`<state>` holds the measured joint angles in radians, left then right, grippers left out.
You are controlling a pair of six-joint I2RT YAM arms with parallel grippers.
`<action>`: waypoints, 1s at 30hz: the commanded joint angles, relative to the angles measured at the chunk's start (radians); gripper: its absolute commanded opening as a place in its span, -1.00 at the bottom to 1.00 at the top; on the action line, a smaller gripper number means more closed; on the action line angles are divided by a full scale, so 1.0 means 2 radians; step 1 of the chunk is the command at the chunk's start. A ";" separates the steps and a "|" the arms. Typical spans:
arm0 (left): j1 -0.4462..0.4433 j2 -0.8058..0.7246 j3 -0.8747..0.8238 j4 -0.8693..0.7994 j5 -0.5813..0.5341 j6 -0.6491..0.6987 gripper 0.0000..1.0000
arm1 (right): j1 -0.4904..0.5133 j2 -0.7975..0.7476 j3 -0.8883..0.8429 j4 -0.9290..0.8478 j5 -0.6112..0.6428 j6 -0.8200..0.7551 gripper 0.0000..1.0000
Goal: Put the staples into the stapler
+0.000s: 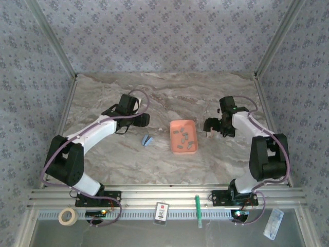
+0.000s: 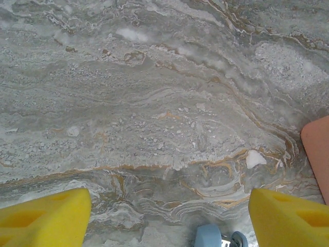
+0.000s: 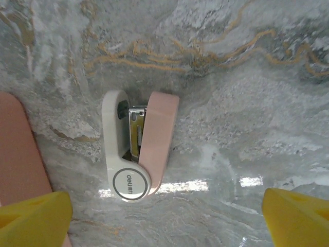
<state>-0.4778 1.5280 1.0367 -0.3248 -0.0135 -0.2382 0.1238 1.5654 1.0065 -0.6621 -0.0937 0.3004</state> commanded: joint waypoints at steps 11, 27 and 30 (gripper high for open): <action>0.000 0.011 0.011 -0.012 0.002 -0.024 0.51 | 0.029 0.098 0.073 -0.045 0.015 0.010 0.37; 0.000 0.005 0.025 -0.036 0.018 -0.018 0.52 | 0.042 0.086 0.058 -0.014 0.045 -0.001 -0.24; 0.000 -0.008 0.035 -0.041 0.033 -0.011 0.52 | 0.053 0.034 0.042 0.004 0.052 -0.016 -0.25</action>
<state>-0.4782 1.5570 1.0595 -0.3756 0.0128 -0.2741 0.2096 1.7432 1.1072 -0.6773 -0.0257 0.3027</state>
